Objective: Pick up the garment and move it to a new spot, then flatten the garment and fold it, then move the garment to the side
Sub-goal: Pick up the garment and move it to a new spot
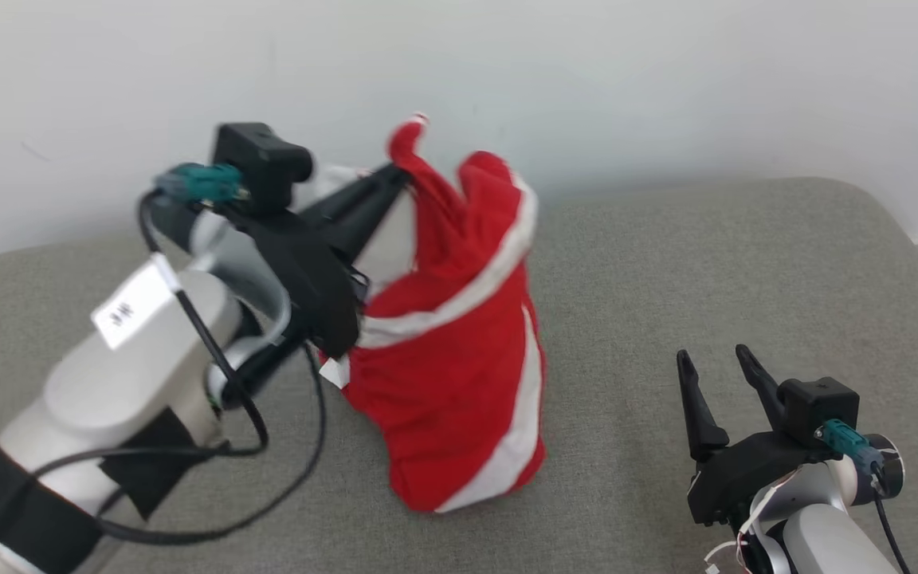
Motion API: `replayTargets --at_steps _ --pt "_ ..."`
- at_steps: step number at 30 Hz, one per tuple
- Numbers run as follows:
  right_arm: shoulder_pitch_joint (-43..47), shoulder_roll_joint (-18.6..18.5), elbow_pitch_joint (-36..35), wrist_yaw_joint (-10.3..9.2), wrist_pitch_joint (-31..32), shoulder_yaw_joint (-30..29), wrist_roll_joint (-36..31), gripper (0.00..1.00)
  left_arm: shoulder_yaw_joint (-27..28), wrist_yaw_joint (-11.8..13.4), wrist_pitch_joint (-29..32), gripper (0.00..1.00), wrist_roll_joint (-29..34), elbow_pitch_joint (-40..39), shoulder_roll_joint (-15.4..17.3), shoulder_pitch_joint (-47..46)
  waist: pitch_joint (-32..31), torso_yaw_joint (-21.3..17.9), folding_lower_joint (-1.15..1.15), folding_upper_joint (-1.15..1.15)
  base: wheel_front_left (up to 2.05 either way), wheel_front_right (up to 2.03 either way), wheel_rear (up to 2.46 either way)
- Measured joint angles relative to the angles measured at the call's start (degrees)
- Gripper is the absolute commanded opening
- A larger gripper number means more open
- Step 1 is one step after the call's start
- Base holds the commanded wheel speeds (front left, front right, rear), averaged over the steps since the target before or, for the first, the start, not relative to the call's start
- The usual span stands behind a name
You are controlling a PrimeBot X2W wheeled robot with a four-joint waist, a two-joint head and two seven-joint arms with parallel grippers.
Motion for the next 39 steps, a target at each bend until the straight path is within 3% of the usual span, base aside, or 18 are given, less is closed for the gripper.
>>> replayTargets --at_steps 11,17,28,39 --pt "-0.73 1.23 0.08 0.57 0.01 1.54 0.00 1.00 -7.89 0.07 4.20 0.00 -0.58 -4.97 -5.02 10.47 0.12 -2.33 0.00 0.00 0.00 0.00 0.00" --pt "-0.70 0.51 -0.40 0.56 -0.48 0.31 0.00 1.00 -8.60 0.07 5.47 0.00 -0.37 -3.25 -4.90 10.07 1.33 -3.66 0.00 0.00 0.00 0.00 0.00" --pt "-0.67 0.32 -0.48 0.44 -1.37 -0.75 0.02 1.00 0.19 2.34 4.30 0.00 0.16 -0.90 6.99 1.99 2.19 -1.96 0.01 0.01 0.00 0.00 0.00" --pt "-0.54 0.05 -0.64 0.42 -1.51 -1.52 0.51 1.00 5.64 3.03 3.52 0.00 -0.38 4.89 17.42 -1.81 2.30 2.95 0.00 0.01 0.00 0.00 0.00"
